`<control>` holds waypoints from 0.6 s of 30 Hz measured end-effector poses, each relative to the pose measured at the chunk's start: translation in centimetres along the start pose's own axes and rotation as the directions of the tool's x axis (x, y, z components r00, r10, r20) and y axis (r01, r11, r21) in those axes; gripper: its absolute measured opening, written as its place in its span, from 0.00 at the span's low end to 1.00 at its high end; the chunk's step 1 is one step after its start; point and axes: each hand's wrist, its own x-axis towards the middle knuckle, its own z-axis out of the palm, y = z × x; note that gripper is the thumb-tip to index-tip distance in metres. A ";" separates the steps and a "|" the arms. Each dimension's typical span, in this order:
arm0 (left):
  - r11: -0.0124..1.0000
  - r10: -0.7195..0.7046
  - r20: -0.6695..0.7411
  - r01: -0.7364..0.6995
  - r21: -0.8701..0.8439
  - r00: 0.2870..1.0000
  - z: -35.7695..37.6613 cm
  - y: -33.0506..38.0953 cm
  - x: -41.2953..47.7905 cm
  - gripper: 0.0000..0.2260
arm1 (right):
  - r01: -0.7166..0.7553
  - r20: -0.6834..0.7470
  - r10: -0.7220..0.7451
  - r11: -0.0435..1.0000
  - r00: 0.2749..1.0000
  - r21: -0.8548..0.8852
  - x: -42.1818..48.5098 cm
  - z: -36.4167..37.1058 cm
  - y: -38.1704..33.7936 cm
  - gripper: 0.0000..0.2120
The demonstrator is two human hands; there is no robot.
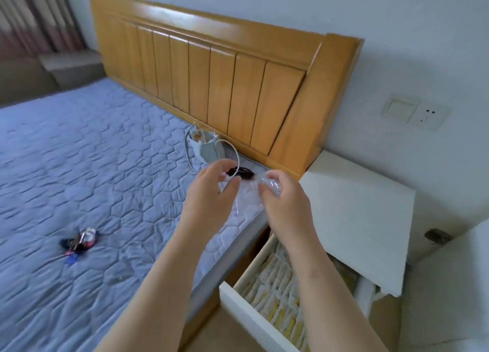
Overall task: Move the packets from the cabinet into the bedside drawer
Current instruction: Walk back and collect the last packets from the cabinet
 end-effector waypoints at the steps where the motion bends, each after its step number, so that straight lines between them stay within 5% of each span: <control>1: 0.999 -0.020 -0.057 0.018 -0.036 0.998 -2.0 1.7 -0.2 0.11 | 0.031 0.008 -0.031 0.999 0.999 0.030 -0.2 -0.6 -2.4 0.14; 6: 0.992 -0.090 -0.371 0.051 -0.112 0.924 -11.3 7.3 -5.3 0.08 | 0.123 0.111 -0.147 0.972 0.983 0.200 -4.9 -2.3 -11.6 0.13; 10: 0.993 -0.119 -0.625 0.084 -0.085 0.771 -17.9 9.6 -12.2 0.08 | 0.177 0.239 -0.257 0.934 0.936 0.311 -10.4 -1.8 -16.9 0.12; 18: 0.979 -0.185 -0.852 0.165 -0.118 0.491 -29.0 11.1 -28.5 0.07 | 0.302 0.439 -0.495 0.846 0.750 0.439 -23.7 1.6 -26.3 0.14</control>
